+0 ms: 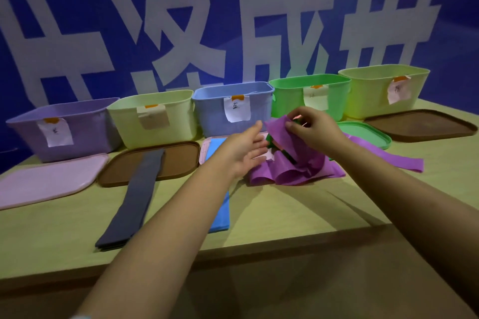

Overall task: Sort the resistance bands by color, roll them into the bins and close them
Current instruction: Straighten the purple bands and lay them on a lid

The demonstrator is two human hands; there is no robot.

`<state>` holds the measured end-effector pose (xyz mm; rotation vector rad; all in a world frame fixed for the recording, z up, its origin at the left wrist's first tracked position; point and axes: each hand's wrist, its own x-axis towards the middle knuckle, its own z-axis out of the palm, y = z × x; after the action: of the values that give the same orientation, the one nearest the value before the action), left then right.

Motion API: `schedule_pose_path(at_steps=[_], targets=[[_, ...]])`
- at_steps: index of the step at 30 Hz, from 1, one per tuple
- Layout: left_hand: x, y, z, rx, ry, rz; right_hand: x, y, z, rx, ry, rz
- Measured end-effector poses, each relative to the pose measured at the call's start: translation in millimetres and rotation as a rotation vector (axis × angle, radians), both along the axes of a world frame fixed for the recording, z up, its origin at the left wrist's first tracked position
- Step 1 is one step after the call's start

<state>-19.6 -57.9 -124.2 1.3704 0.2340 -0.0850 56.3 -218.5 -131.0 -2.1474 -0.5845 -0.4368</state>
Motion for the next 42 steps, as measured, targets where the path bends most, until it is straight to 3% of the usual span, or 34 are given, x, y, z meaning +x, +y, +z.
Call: schedule_pose_path(at_steps=[5,10,13,21,25,28,31,35,37,42], targets=[[38.0,-10.8,8.9,-0.160,0.080,0.005,-5.2,-7.0,-6.9,0.034,0.011,0.052],[48.0,-23.8,18.2,-0.039,-0.087,0.079,-7.0,-14.3,0.4,0.080,0.122,0.029],[48.2,-25.3,25.1,0.077,-0.251,0.068,-7.0,-13.3,15.4,0.226,0.404,0.006],[27.5,-21.8,37.9,0.422,-0.405,-0.005,4.0,2.9,55.4,0.701,0.656,0.116],[20.5,-13.9,35.6,0.470,-0.458,-0.037,-1.4,10.3,65.2,0.699,0.789,0.176],[16.0,-5.7,32.2,0.450,-0.467,-0.082,-10.5,16.3,71.5,0.722,0.688,0.199],[9.4,2.7,34.3,0.265,-0.450,-0.114,-27.3,15.2,81.1,0.717,0.455,0.218],[-2.1,9.4,49.0,0.000,-0.427,-0.144,-56.9,9.1,99.7,0.657,0.283,0.283],[-9.4,9.4,63.9,-0.146,-0.459,-0.113,-72.5,8.3,109.9,0.649,0.234,0.332],[-32.8,2.6,103.3,-0.194,-0.581,0.061,-103.0,9.7,124.9,0.563,0.260,0.440]])
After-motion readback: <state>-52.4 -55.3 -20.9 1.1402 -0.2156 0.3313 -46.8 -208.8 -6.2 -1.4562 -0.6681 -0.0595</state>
